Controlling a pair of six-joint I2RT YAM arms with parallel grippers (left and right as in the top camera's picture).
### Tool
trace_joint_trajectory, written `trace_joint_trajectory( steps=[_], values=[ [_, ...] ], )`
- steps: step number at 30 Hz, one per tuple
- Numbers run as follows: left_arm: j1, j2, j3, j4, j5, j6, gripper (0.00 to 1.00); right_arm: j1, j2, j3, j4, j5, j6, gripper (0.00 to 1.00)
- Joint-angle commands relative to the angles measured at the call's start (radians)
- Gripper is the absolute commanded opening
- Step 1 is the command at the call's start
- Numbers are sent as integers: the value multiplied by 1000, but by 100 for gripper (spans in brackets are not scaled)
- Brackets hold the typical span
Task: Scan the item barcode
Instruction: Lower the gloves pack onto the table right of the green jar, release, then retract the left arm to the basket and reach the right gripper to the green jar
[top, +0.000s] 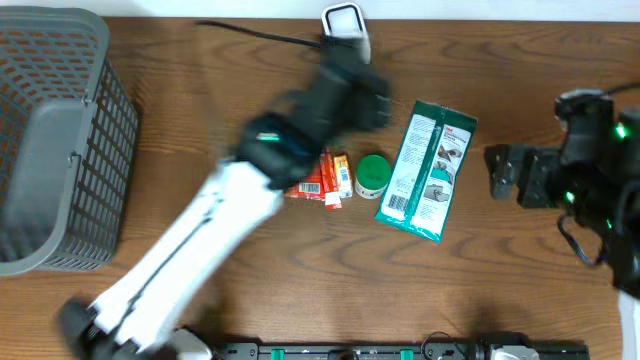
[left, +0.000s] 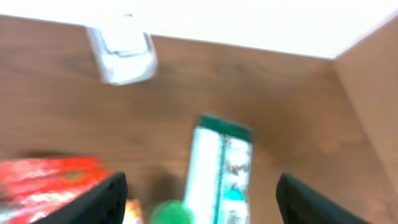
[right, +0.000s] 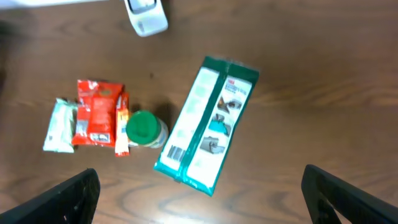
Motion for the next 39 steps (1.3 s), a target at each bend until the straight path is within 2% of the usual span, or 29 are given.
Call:
trace_joint_trajectory(
  steps=[1,2,4,8,12,16,20,24,31,36,38,39],
  values=[
    [116,-120,20,-95,-6,86,76,1,37,7,-25,-18,-9,93],
    [166,-152,20,-138,-6,101,76,1,53,7,-39,-16,-3,84],
    [256,-198,20,-214,-6,130,76,1,83,6,-66,-16,21,76],
    [435,-255,20,-330,-6,223,75,1,148,5,-89,-16,21,75],
    [618,-261,20,-363,-6,314,75,1,227,5,-96,-19,21,78],
    [785,-250,20,-284,-5,385,75,1,301,5,-79,-19,21,81],
    [911,-249,20,-179,-1,386,75,1,355,5,-73,-18,21,84],
    [980,-240,20,-157,67,422,75,0,403,5,-65,-16,21,85],
    [984,-224,19,-184,248,438,75,-37,451,5,-28,-20,21,88],
    [984,-217,19,-211,269,437,76,-59,462,5,-42,-62,18,90],
    [984,-216,19,-244,268,437,85,-58,462,5,-46,-61,17,90],
    [984,-216,19,-257,268,438,86,-57,462,5,-46,-62,17,90]
  ],
)
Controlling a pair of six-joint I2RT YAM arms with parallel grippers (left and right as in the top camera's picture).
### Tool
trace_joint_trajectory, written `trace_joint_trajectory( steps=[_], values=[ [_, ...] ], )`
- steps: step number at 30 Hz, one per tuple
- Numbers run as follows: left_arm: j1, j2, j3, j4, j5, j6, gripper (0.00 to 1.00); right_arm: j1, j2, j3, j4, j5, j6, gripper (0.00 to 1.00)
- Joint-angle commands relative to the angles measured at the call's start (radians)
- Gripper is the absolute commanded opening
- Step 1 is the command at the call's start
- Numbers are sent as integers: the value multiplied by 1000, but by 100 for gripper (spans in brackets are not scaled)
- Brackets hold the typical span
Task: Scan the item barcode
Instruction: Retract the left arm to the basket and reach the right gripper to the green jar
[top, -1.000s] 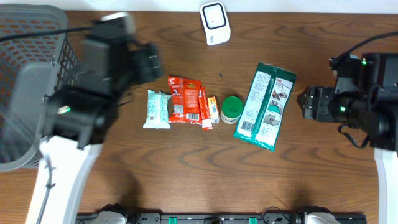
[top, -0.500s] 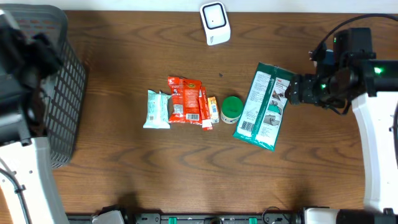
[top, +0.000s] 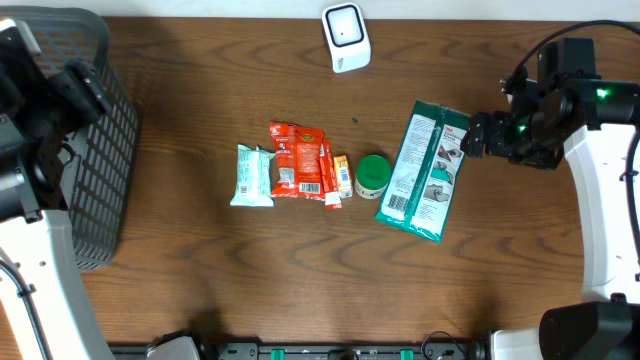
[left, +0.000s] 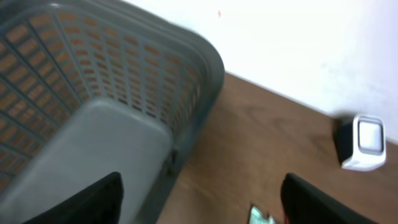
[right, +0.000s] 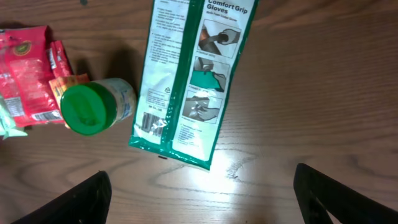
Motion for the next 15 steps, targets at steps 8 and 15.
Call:
trace_joint_trajectory(
  steps=[8,15],
  values=[
    [2,5,13,-87,33,17,86,56,1,5,-3,-31,3,94],
    [2,5,13,-87,33,17,86,179,2,1,5,-41,3,93]
  ],
)
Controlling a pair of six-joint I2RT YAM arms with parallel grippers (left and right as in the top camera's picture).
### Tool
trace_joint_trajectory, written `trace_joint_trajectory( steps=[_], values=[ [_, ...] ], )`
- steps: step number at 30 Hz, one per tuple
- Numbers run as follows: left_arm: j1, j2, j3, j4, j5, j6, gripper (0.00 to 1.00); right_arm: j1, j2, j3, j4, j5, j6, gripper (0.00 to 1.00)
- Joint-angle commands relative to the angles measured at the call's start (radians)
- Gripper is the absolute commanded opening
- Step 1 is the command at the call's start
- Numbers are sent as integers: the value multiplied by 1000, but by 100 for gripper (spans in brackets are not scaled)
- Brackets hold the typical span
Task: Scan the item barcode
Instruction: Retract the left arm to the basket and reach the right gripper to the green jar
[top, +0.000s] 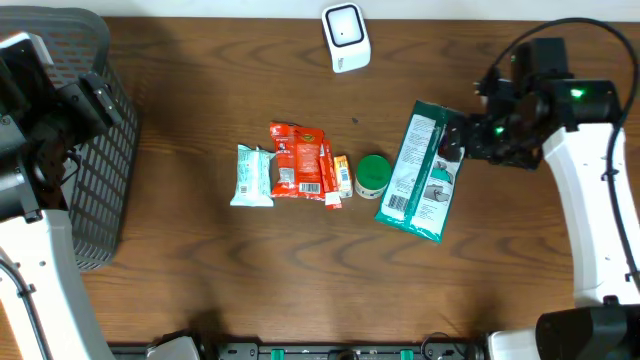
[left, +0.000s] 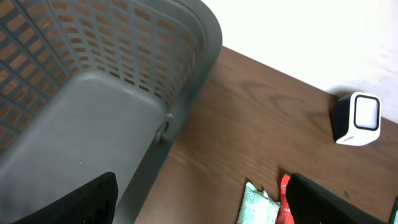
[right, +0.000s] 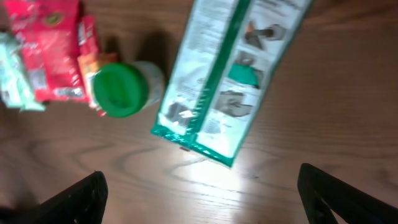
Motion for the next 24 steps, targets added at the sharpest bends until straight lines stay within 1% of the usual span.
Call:
trace_joint_trajectory(
  steps=[1,3,5,10,12,15,16,18,19,24],
  values=[
    [2,5,13,-3,8,13,86,77,2,1,8,-16,6,91],
    [2,5,13,-3,8,13,86,120,8,0,26,-15,51,88],
    [2,5,13,-3,8,13,86,161,18,0,50,-10,104,86],
    [2,5,13,-3,8,13,87,254,74,0,101,85,230,85],
    [2,5,13,-3,8,13,87,282,103,0,126,90,242,80],
    [2,5,13,-3,8,13,87,318,152,0,167,90,279,82],
    [2,5,13,-3,8,13,87,325,167,0,176,90,286,85],
    [2,5,13,-3,8,13,87,337,197,0,186,90,302,96],
    [2,5,13,-3,8,13,87,341,214,0,191,90,317,99],
    [2,5,13,-3,8,13,87,341,285,0,198,89,420,99]
  ],
)
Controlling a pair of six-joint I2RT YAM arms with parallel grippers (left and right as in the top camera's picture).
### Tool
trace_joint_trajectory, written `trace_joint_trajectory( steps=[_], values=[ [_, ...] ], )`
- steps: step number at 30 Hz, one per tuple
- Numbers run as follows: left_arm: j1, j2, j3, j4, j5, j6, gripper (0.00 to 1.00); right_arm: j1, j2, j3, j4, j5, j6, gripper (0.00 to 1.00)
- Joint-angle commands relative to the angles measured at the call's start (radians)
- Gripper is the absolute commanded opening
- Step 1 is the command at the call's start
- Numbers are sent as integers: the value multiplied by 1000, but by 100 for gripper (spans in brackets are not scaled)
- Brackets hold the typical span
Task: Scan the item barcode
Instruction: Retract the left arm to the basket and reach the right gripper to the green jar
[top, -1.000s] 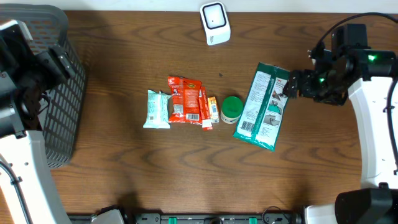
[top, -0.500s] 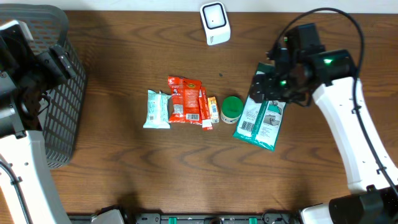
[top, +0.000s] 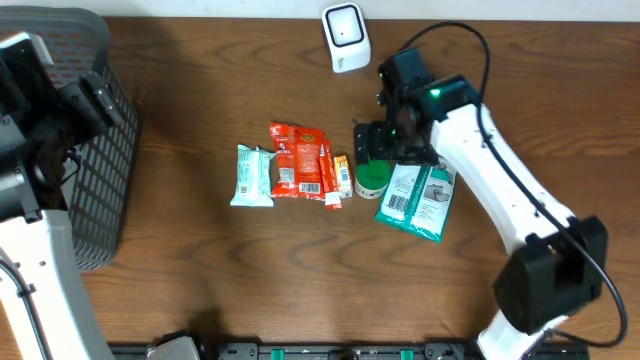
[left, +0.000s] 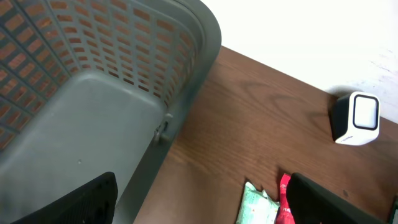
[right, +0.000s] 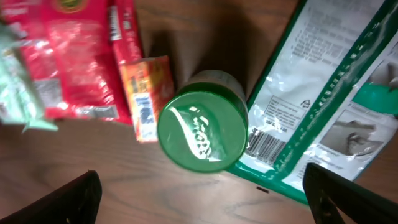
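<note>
A row of items lies mid-table: a mint packet (top: 253, 175), a red packet (top: 297, 160), a small orange packet (top: 343, 175), a green-lidded jar (top: 372, 180) and a green glove pack (top: 420, 200). The white scanner (top: 345, 35) stands at the far edge. My right gripper (right: 202, 208) hangs open just above the jar's lid (right: 202, 130), with nothing between its fingers. The glove pack's barcode (right: 264, 144) shows beside the lid. My left gripper (left: 202, 205) is open and empty beside the basket, far from the items.
A grey mesh basket (top: 60, 150) fills the table's far left corner, under the left arm. The right arm (top: 490, 170) stretches across the glove pack's right side. The scanner's black cable (top: 260, 33) runs along the far edge.
My right gripper has moved left, from over the glove pack to over the green-lidded jar, and is closer to the table. The left arm has not moved.
My left arm first reached across the middle toward the scanner, with the right arm at the right edge. Then the left arm was back by the basket and the right gripper neared the glove pack, then stood over it, and now over the jar.
</note>
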Motion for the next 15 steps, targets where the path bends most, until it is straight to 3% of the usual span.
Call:
trace_joint_trajectory(
  steps=[1,15],
  values=[
    [2,5,13,-3,5,13,87,3,39,0,1,9,102,99],
    [2,5,13,-3,5,13,87,5,69,-1,5,-10,148,99]
  ],
)
